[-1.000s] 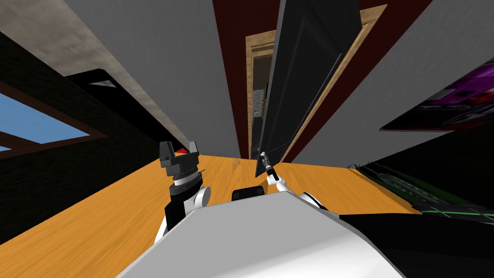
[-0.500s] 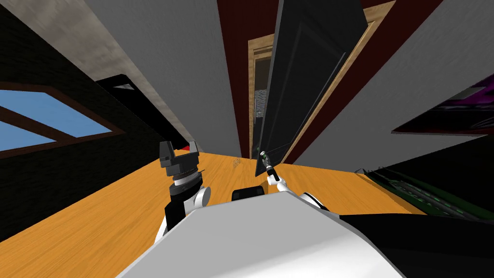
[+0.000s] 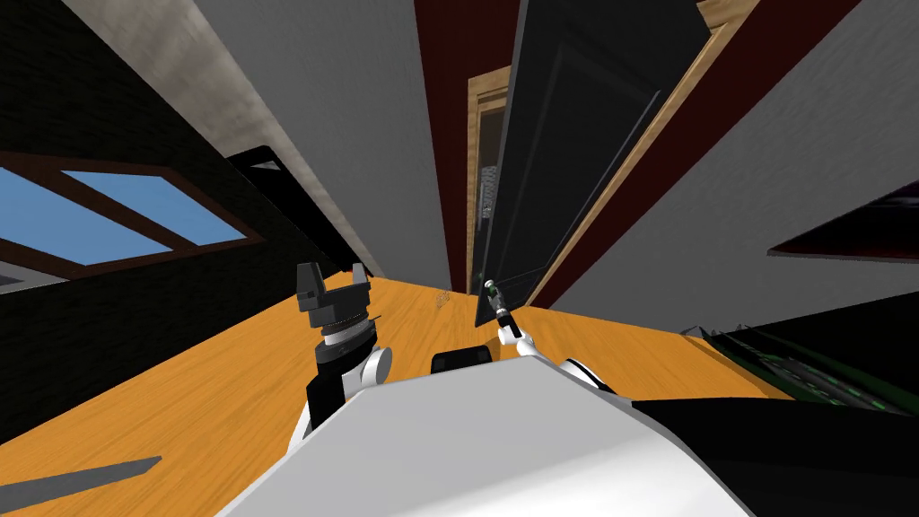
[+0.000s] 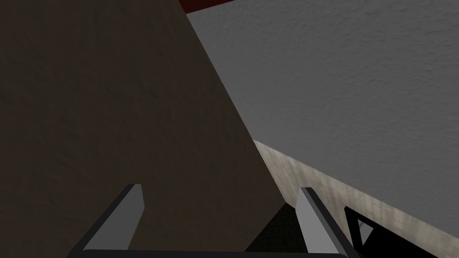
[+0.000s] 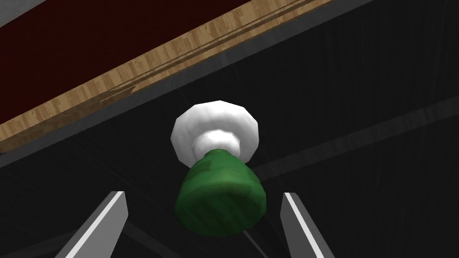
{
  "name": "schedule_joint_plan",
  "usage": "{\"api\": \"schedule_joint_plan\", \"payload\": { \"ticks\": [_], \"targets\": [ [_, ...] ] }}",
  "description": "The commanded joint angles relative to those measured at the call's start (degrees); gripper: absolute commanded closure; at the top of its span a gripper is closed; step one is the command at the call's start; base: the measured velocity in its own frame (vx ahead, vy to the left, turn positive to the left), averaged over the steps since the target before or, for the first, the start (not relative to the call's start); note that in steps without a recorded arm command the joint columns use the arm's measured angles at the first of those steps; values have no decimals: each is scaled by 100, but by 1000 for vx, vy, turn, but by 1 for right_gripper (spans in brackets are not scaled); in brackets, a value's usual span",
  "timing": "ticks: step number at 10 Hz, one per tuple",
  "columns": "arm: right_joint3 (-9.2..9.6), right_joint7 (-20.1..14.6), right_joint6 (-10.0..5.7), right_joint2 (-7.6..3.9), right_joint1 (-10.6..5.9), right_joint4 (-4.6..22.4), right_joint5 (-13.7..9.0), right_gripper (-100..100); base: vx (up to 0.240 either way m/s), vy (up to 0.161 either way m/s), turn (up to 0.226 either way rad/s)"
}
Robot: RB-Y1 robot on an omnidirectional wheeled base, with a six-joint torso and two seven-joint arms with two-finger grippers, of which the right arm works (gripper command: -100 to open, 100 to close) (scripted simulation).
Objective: Pull the door open
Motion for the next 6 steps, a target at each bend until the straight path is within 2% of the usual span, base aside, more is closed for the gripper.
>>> {"api": "schedule_joint_plan", "payload": {
  "ticks": [1,2,3,4,5,6],
  "targets": [
    [59,-286,-39,-34,22,-22,-125,-100,-65,-49,95],
    [112,-438,-75,-65,43,-42,-236,-100,-86,-57,212],
    [112,-526,-75,-65,43,-42,-236,-100,-68,-46,64],
    [165,-736,-112,-95,63,-62,-347,-100,-54,-42,97],
    [165,-753,-112,-95,63,-62,-347,-100,-41,-33,69],
    [219,-981,-149,-126,84,-83,-460,-100,-53,-35,145]
  ]
}}
